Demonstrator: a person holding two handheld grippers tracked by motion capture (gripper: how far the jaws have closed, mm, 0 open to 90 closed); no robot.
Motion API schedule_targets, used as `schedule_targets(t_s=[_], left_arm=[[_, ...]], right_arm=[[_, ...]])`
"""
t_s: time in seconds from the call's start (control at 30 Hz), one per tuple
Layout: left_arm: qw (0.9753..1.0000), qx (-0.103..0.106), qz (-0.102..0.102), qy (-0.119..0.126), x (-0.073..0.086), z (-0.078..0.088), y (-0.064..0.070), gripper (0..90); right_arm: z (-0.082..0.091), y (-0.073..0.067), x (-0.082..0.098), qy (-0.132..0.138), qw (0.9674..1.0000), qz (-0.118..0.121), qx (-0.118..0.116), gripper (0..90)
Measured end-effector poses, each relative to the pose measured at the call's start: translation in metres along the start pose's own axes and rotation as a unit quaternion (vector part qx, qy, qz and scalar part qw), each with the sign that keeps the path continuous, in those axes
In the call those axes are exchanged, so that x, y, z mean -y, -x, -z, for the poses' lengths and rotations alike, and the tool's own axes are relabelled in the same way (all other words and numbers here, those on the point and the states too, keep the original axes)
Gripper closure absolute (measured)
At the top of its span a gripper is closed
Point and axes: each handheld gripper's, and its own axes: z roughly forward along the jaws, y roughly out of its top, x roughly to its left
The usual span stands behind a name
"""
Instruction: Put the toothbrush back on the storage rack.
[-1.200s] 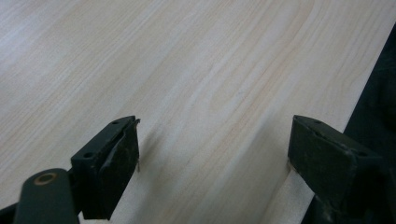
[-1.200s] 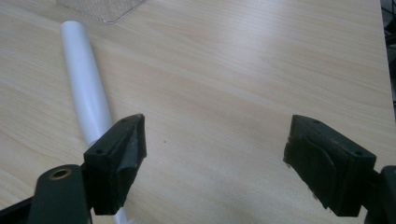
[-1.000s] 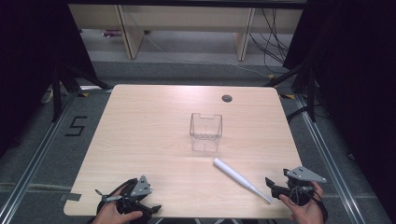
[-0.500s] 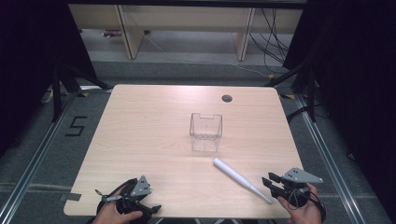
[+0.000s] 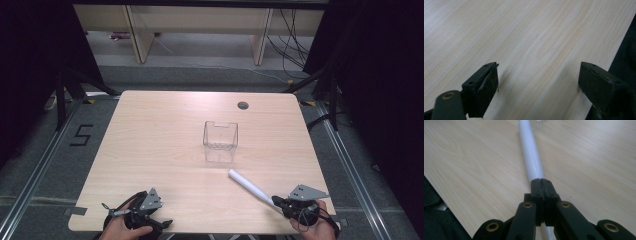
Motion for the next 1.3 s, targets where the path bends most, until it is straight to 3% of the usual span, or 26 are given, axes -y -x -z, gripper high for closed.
schedule_targets(t_s=[0.13,0.23,0.33,0.57,0.67,0.7,0.8,0.87,0.97,1.03,1.13,1.27,1.3], left_arm=[[1.0,0.0,-0.001,0.001,0.0,0.0,0.0,15.8],[1.0,-0.001,0.0,0.001,0.0,0.0,0.0,15.8],[1.0,-0.002,0.0,0.001,0.0,0.0,0.001,15.8],[1.0,-0.002,0.002,0.002,0.0,-0.001,0.001,15.8],[1.0,-0.001,0.001,0.001,0.0,0.0,0.001,15.8],[1.0,0.0,0.0,0.001,0.0,-0.001,0.001,15.8],[1.0,-0.001,0.0,0.001,0.0,-0.001,0.001,15.8],[1.0,0.0,0.001,0.002,0.0,-0.001,0.001,15.8],[1.0,-0.001,0.001,0.002,0.0,-0.001,0.001,15.8],[1.0,-0.001,0.0,0.001,0.0,-0.001,0.001,15.8],[1.0,-0.001,0.002,0.001,0.0,-0.001,0.001,15.8],[1.0,0.002,-0.001,-0.004,0.0,0.0,0.001,15.8],[1.0,0.002,-0.001,-0.004,0.0,0.0,0.001,15.8]], right_arm=[[-0.003,-0.002,0.001,-0.016,0.9999,0.002,-0.004,89.8],[-0.007,-0.001,0.002,-0.023,0.9993,0.029,-0.006,89.9],[-0.009,-0.004,0.003,-0.039,0.9991,0.014,-0.009,90.0],[-0.011,-0.004,0.003,-0.042,0.9985,0.035,-0.005,90.0],[-0.012,-0.003,0.004,-0.047,0.9983,0.035,-0.007,90.0],[-0.012,-0.005,0.005,-0.056,0.9982,0.021,-0.008,90.0],[-0.014,-0.005,0.005,-0.059,0.9977,0.033,-0.009,90.0],[-0.014,-0.005,0.006,-0.07,0.9973,0.022,-0.007,90.0],[-0.015,-0.004,0.006,-0.071,0.997,0.031,-0.001,90.0],[-0.015,-0.005,0.007,-0.074,0.997,0.021,0.001,90.0],[-0.016,0.0,0.007,-0.072,0.9966,0.041,0.001,89.9],[-0.018,0.004,0.009,-0.069,0.9969,0.035,0.01,89.9],[-0.016,0.005,0.009,-0.084,0.996,0.028,0.008,89.9]])
